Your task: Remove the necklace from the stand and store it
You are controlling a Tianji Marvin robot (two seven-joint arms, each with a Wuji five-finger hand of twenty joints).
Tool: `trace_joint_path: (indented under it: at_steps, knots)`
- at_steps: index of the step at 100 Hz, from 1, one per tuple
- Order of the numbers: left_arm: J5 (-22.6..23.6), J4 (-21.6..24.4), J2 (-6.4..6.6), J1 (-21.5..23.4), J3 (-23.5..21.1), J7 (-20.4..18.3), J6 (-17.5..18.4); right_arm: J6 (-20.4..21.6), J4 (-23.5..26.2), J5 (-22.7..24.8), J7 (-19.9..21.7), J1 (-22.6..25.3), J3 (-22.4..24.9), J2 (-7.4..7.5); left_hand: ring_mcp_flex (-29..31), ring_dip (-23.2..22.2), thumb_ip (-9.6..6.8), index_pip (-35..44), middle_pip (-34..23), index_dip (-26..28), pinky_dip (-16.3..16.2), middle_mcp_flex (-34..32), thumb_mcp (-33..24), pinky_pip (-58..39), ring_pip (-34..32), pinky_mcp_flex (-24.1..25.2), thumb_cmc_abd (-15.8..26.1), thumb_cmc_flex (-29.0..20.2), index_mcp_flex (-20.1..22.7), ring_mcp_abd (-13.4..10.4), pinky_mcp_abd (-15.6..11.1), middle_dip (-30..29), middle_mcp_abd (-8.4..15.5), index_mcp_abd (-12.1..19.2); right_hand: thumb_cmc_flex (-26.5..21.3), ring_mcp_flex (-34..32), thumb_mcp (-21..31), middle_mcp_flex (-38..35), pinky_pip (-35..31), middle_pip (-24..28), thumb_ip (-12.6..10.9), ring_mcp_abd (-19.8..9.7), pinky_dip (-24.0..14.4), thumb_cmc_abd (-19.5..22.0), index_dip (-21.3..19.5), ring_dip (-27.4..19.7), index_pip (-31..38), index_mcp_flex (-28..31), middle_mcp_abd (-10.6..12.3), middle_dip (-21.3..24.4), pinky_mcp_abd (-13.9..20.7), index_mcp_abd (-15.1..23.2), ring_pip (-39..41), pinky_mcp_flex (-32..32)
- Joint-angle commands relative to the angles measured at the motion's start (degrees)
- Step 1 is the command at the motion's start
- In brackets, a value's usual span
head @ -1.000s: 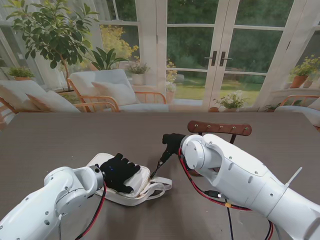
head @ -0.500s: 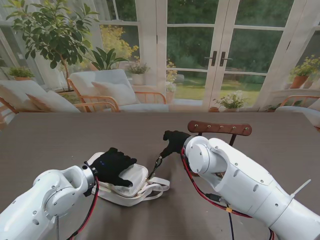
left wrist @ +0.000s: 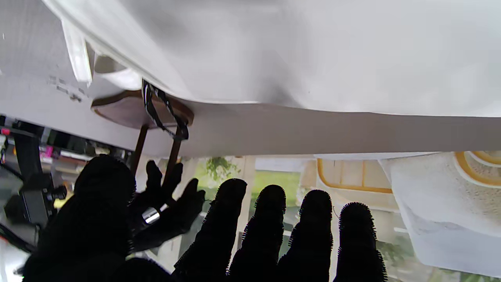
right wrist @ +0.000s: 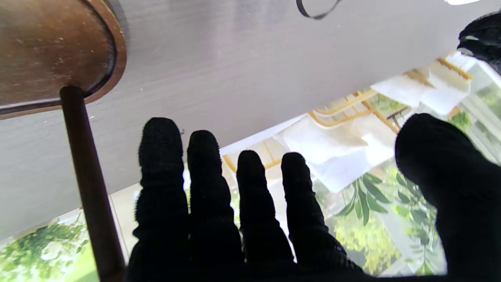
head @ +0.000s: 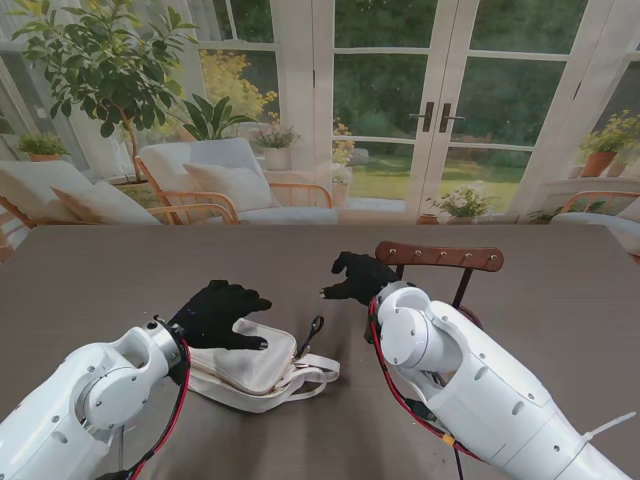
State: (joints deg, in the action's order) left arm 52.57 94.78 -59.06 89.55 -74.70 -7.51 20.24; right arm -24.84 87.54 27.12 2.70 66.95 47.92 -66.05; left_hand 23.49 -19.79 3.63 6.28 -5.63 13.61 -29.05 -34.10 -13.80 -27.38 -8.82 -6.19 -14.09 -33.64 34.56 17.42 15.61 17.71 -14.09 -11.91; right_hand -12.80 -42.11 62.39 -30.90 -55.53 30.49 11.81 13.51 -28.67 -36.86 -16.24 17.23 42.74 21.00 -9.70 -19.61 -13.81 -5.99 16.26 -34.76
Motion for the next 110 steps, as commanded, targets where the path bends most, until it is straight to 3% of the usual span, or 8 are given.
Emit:
trace_joint_path:
  at_steps: [1,19,50,89,110]
  knots:
    - [-1.6,0.6,-0.47,0.7,-0.9,-0.4,-0.1,0.6,1.6,-0.6,-0.8,2.5,1.2,-0.8,-1.2,0.7,0.28,0.6,0.5,0.7,1.0,-1.2,1.2,2.2,1.1,0.5,0.7,-1.3,1.4,1.0,0.8,-0.8,1.0,1.2,-0.6,-1.9,-5.0,-1.9,-2.2,0.1,-1.8,0.4,-0.1,0.6,-1.0,0.7,0.6,2.1,1.6,0.0,-1.4,1.8,1.0,9.8]
    - [-5.8,0.5,-0.85,1.5,-2.5,-0.4,0.4,1.6,4.7,-2.3,-5.1,7.0,4.7,-1.6,-1.5,0.8,0.02,0.9,0.7,1.3,1.4,-0.9,0.7,3.9,1.4,0.4,0.1,-2.1,1.8,1.0,1.0,-0.8,1.0,0.6,-1.0,-3.4,-4.9,-4.5,-2.9,-0.3,-2.4,1.1,0.0,1.0,-1.3,1.0,0.7,4.3,2.1,0.0,-2.2,2.6,1.6,9.1]
    - [-10.3,0.8,-1.4,3.2,-3.3,0.6,0.8,5.9,9.3,-4.6,-6.6,14.0,10.9,-1.2,-1.4,0.7,0.0,1.0,0.7,2.4,0.7,-0.9,-0.8,8.2,1.6,-1.1,-0.5,-2.2,2.1,1.0,1.4,-0.7,0.6,-0.6,-1.7,-5.3,-5.5,-8.4,-3.6,-1.1,-3.0,1.3,0.3,1.5,-1.6,1.6,0.3,6.6,3.5,-0.1,-3.1,4.2,2.1,8.5]
    - [-15.7,1.4,-2.09,6.0,-3.0,1.8,1.1,20.3,9.6,-6.6,-10.5,22.7,19.7,-0.93,-3.0,1.0,0.0,0.1,1.1,2.3,-1.6,0.6,-1.7,14.4,2.4,-1.2,-0.8,-2.8,0.5,1.0,1.1,-1.0,0.0,-1.7,-2.3,-2.9,-4.9,-7.8,-2.1,-2.5,-3.5,0.7,0.8,1.3,-1.9,1.4,-0.6,7.4,4.5,-0.4,-3.4,5.6,0.4,10.8]
    - [-17.8,2.4,-2.26,7.6,-2.9,1.8,0.7,25.1,9.7,-7.3,-11.7,27.1,24.4,-0.84,-3.5,1.1,0.06,-0.1,1.3,2.3,-2.0,1.1,-1.8,15.2,2.8,-0.5,-0.8,-2.8,0.1,1.1,0.8,-1.1,-0.1,-1.9,-2.4,-2.9,-5.1,-8.5,-1.6,-2.9,-3.6,0.6,0.7,1.4,-2.1,1.5,-1.0,8.0,4.8,-0.5,-3.7,5.8,0.2,11.1]
